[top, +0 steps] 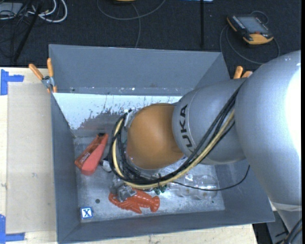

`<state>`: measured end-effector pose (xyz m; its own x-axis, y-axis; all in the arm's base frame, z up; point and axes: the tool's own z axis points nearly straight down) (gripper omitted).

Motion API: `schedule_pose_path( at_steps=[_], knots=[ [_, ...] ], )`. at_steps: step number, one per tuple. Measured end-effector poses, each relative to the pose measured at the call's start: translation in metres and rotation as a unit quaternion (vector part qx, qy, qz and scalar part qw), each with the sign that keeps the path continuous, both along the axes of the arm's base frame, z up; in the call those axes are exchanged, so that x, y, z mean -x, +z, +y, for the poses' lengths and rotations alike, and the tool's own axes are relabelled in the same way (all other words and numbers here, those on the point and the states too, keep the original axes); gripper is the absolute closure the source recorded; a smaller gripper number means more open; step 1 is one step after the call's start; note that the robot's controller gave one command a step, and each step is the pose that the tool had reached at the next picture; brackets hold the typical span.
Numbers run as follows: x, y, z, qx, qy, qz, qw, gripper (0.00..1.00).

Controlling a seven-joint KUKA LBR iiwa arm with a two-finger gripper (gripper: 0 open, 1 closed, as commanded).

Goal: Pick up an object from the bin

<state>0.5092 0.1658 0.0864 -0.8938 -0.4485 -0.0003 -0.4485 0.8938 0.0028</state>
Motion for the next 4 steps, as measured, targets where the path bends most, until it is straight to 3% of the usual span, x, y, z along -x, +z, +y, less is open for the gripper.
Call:
schedule_pose_path(
  at_steps=[1,2,3,4],
  knots=[
    [-0.004,0.053,-0.004,0.002,0.003,0.0029,1.0,1.0],
    [0.007,0.113,-0.005,0.002,0.012,0.0021,0.9999,1.0],
    [0.011,0.096,-0.137,0.001,-0.017,0.0002,0.9999,0.0],
    [0.012,0.078,-0.196,0.001,-0.032,0.0006,0.9995,0.0]
  ],
)
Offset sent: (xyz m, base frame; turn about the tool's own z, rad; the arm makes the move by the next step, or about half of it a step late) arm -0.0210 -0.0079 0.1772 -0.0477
